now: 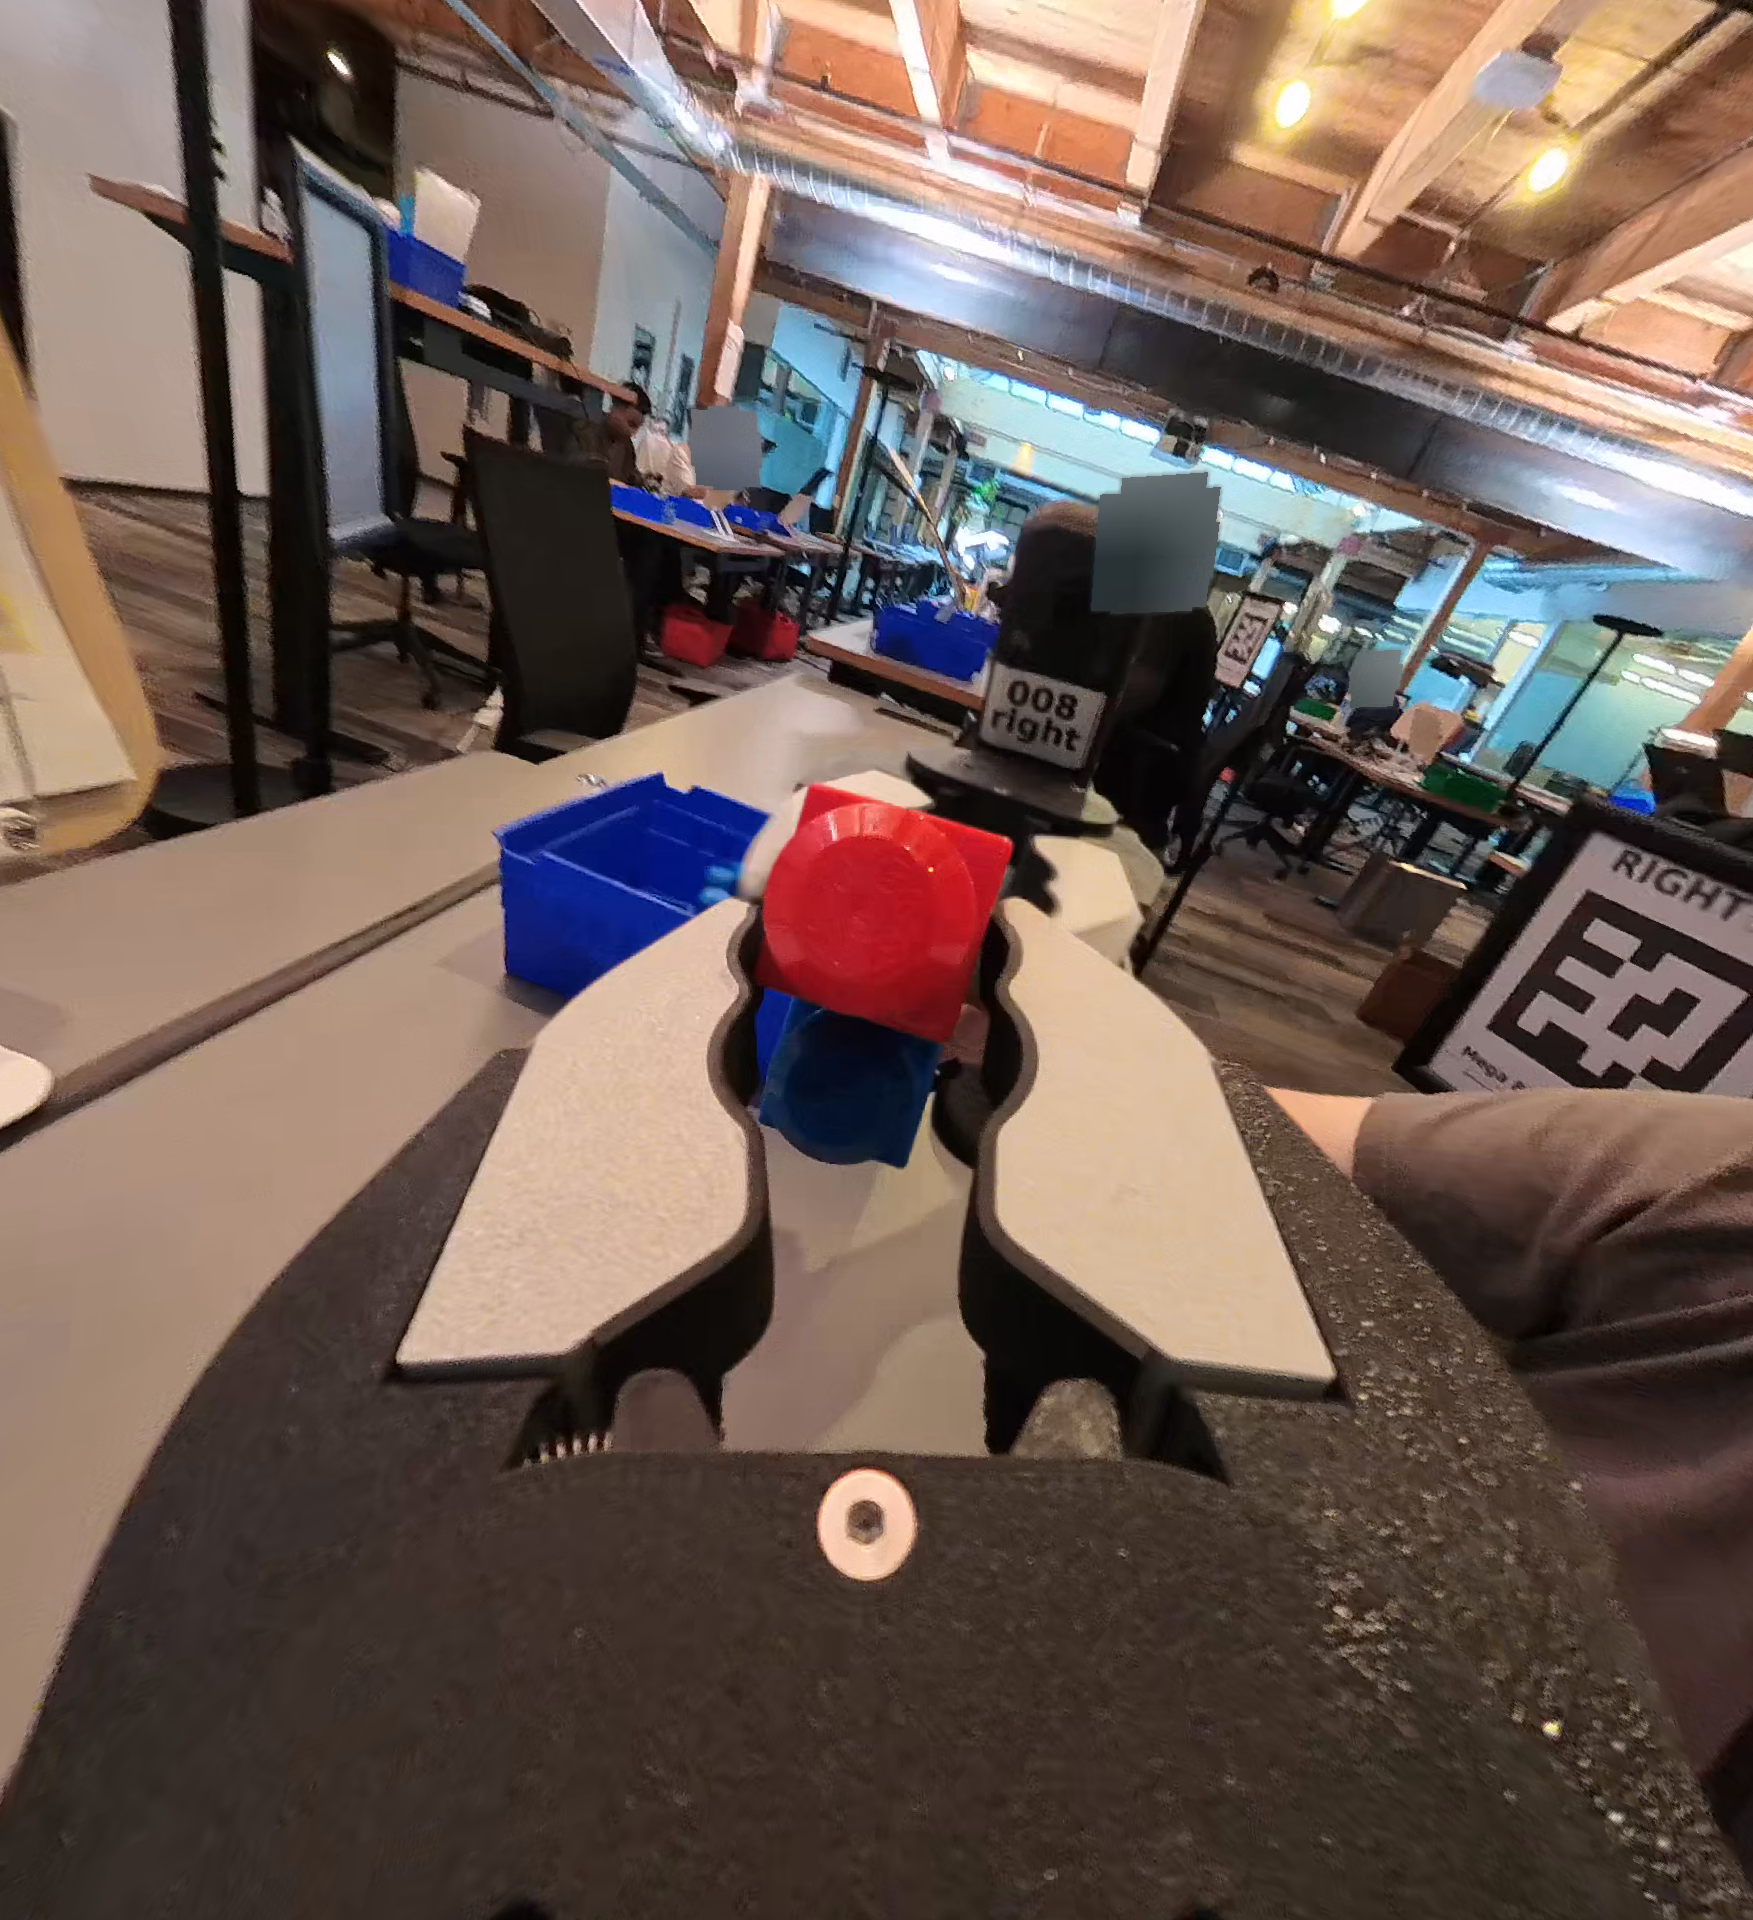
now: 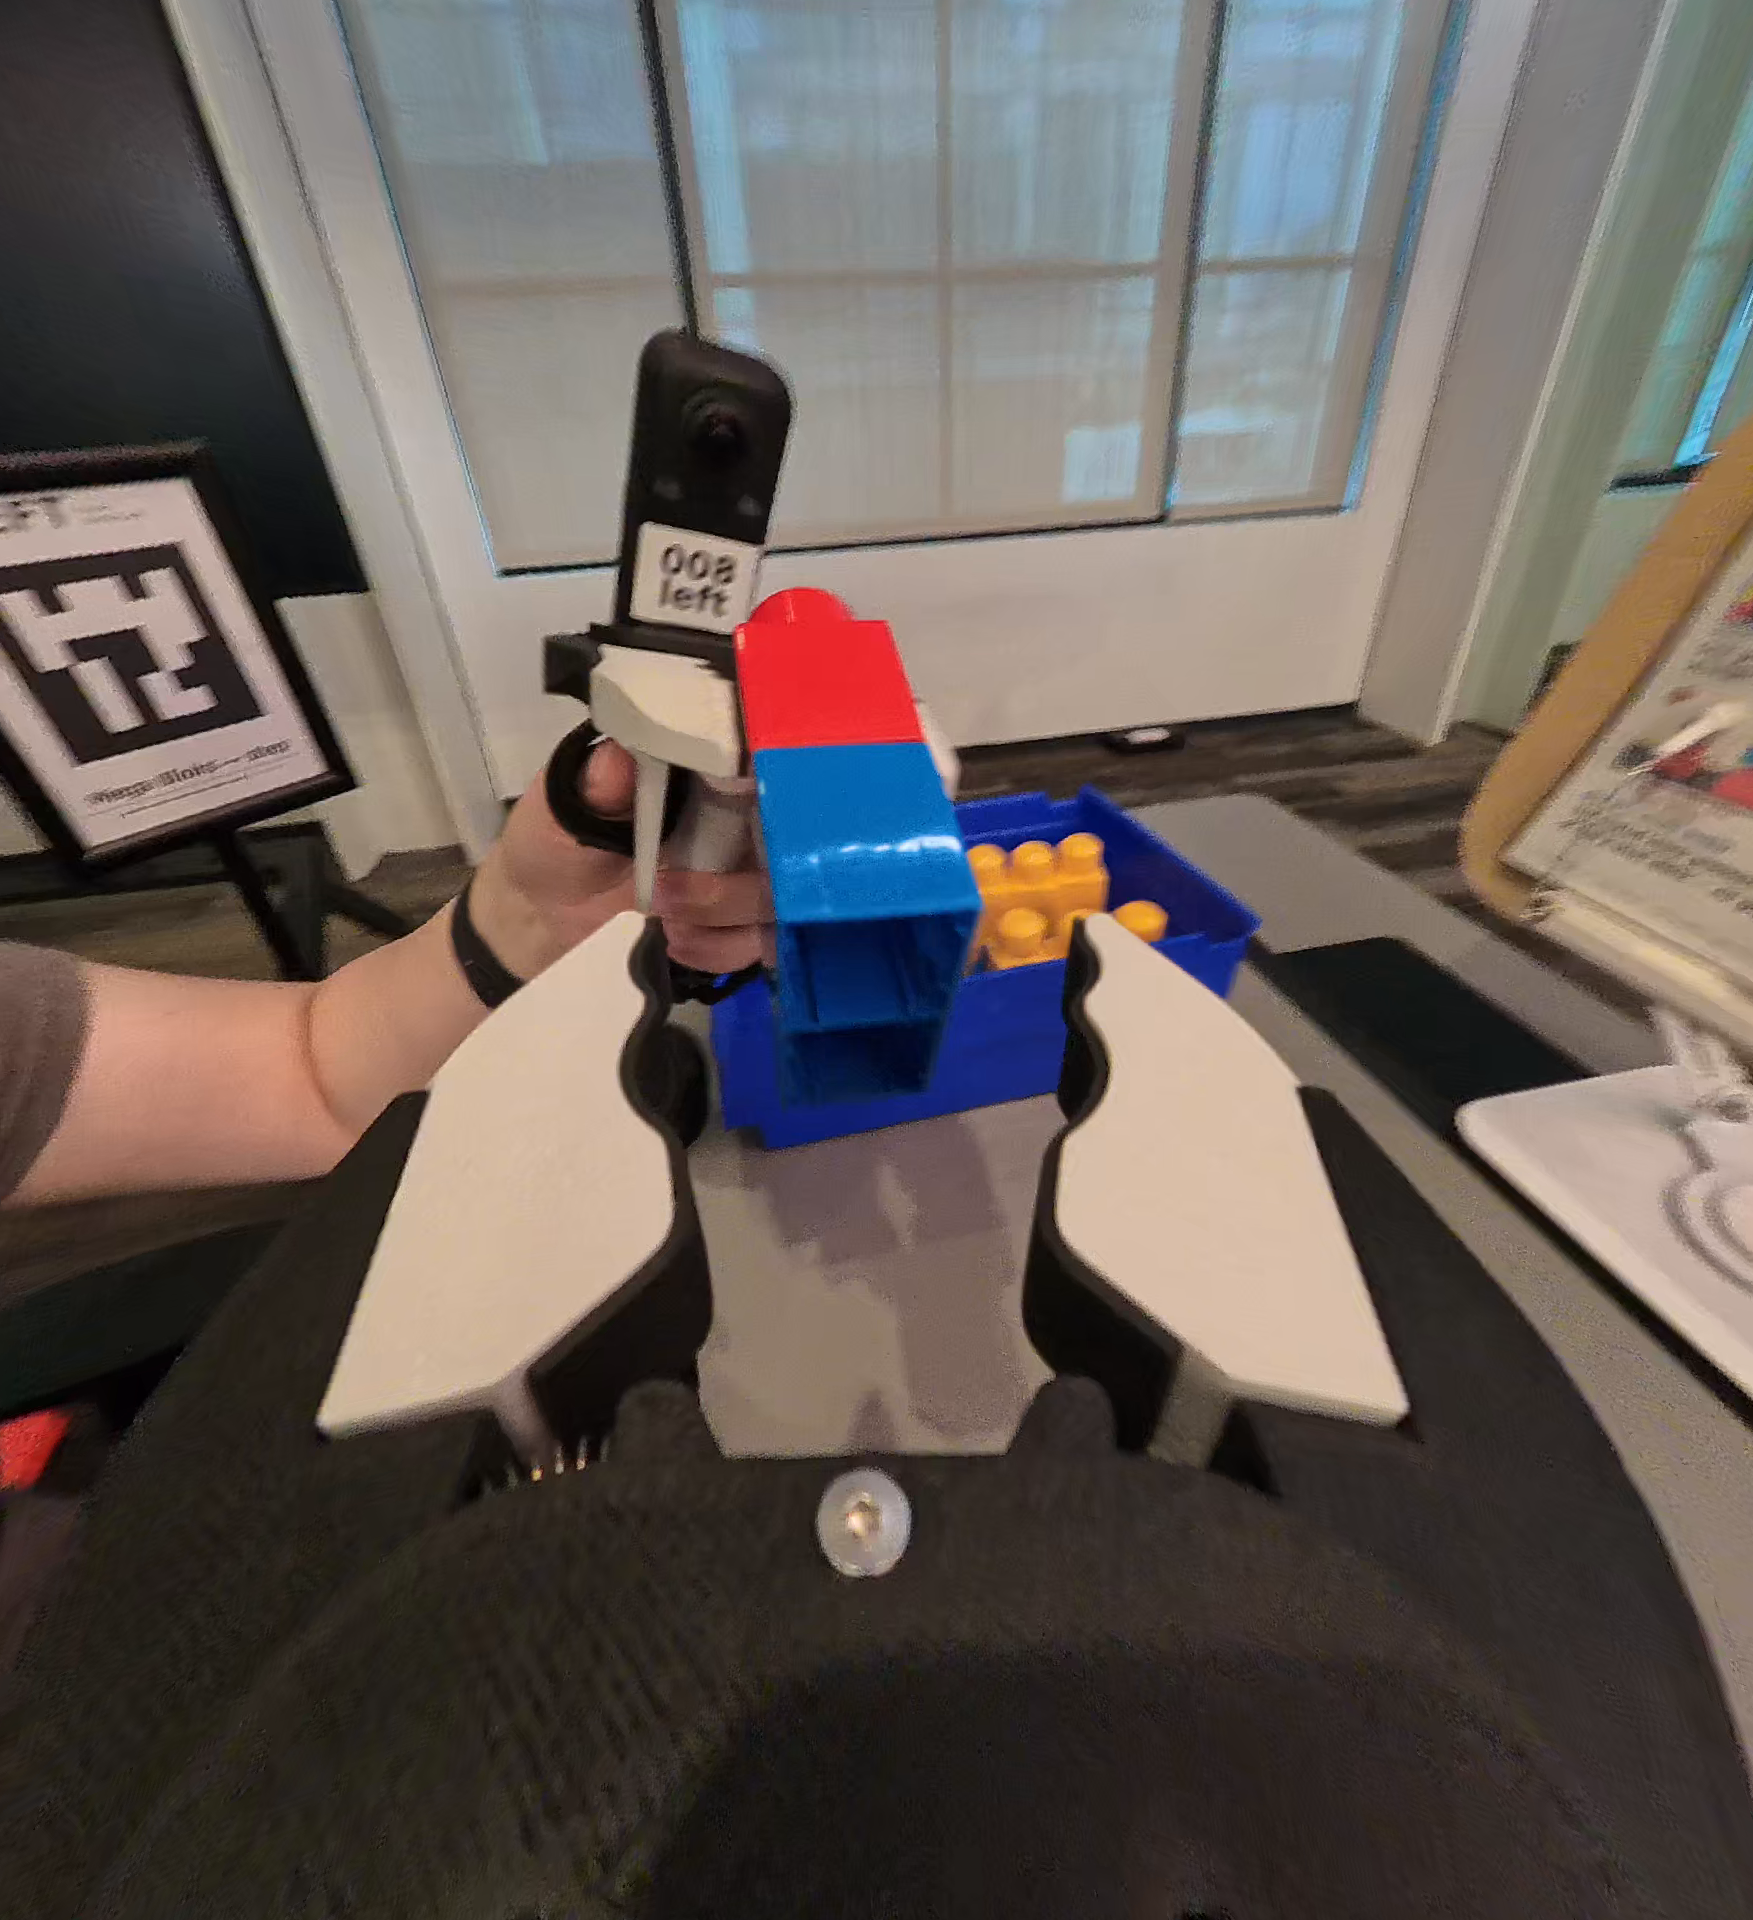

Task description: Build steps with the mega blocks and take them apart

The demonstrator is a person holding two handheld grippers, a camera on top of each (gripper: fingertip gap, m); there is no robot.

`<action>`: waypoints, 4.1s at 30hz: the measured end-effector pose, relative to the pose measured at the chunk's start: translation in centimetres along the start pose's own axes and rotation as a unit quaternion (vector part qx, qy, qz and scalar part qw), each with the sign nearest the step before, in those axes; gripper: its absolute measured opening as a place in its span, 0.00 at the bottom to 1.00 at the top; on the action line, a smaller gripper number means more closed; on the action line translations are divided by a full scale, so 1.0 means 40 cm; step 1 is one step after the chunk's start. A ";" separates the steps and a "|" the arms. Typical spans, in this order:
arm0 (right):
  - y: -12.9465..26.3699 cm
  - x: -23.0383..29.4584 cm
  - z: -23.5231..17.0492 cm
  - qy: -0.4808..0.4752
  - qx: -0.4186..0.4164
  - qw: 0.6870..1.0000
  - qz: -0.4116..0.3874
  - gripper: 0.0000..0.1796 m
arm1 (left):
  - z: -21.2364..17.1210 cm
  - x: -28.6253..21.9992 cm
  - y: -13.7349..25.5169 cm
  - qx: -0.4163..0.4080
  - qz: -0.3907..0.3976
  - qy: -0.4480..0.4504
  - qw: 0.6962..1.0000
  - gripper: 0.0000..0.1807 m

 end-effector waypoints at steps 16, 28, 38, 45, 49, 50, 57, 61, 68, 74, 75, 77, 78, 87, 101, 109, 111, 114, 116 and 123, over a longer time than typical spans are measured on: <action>0.622 -0.160 -0.003 -0.086 0.259 0.888 -0.371 0.21 | 0.058 0.008 0.090 0.016 0.009 -0.075 0.997 0.20; 0.789 -0.259 -0.279 -0.234 0.388 0.817 -0.358 0.25 | -0.119 -0.021 -0.048 0.178 -0.031 -0.049 0.982 0.21; 0.104 0.051 -0.047 0.358 0.273 0.892 -0.026 0.41 | -0.153 0.009 -0.035 0.243 -0.071 0.053 0.966 0.20; -0.026 0.120 -0.131 0.445 0.311 0.840 0.008 0.43 | -0.212 -0.038 -0.055 0.302 -0.112 0.006 0.947 0.21; -0.008 0.120 -0.129 0.443 0.342 0.829 0.001 0.39 | -0.195 -0.051 -0.057 0.283 -0.115 -0.023 0.952 0.25; 0.008 0.117 -0.112 0.435 0.341 0.833 -0.006 0.39 | -0.173 -0.047 -0.046 0.272 -0.109 -0.027 0.956 0.28; 0.382 -0.089 -0.010 0.240 0.385 0.859 -0.236 0.39 | 0.033 0.186 0.206 0.171 0.230 -0.158 0.945 0.26; 0.694 -0.210 -0.126 0.019 0.441 0.819 -0.367 0.39 | 0.011 0.306 0.359 0.241 0.338 -0.164 0.895 0.26; 0.920 -0.234 -0.332 -0.208 0.451 0.770 -0.399 0.41 | -0.144 0.438 0.400 0.396 0.330 -0.299 0.803 0.31; 0.909 -0.244 -0.314 -0.203 0.395 0.803 -0.397 0.42 | -0.189 0.510 0.355 0.418 0.294 -0.290 0.809 0.32; 0.905 -0.244 -0.311 -0.199 0.396 0.804 -0.396 0.42 | -0.196 0.516 0.350 0.424 0.286 -0.288 0.809 0.32; 0.900 -0.242 -0.308 -0.194 0.400 0.804 -0.396 0.42 | -0.205 0.531 0.338 0.427 0.281 -0.288 0.810 0.32; 0.899 -0.243 -0.309 -0.193 0.402 0.803 -0.396 0.43 | -0.213 0.533 0.332 0.432 0.273 -0.284 0.812 0.30; 0.894 -0.248 -0.318 -0.196 0.413 0.797 -0.394 0.43 | -0.241 0.522 0.329 0.459 0.245 -0.279 0.807 0.26; 0.853 -0.247 -0.327 -0.197 0.432 0.798 -0.371 0.42 | -0.284 0.528 0.324 0.489 0.219 -0.287 0.794 0.29; 0.832 -0.245 -0.310 -0.184 0.435 0.801 -0.367 0.42 | -0.149 0.472 0.379 0.394 0.273 -0.291 0.828 0.28; 0.826 -0.247 -0.293 -0.170 0.430 0.804 -0.373 0.42 | -0.103 0.444 0.389 0.356 0.288 -0.299 0.837 0.28; 0.809 -0.250 -0.230 -0.125 0.420 0.804 -0.402 0.42 | -0.032 0.382 0.383 0.283 0.288 -0.300 0.865 0.28; 0.768 -0.244 -0.156 -0.059 0.406 0.806 -0.427 0.42 | 0.015 0.331 0.361 0.229 0.275 -0.288 0.888 0.28; 0.264 -0.123 0.024 0.189 0.163 0.941 -0.229 0.42 | 0.074 0.133 0.175 0.100 0.115 -0.136 0.979 0.28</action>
Point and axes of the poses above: each gripper's, where its closed fingertips meet, y back along the fingers, z out of its top, x = y × z across the jaws, the point moved 5 cm from there along y, back along the fingers, and after that the axes turned 12 degrees about z, right-handed, at the moved point
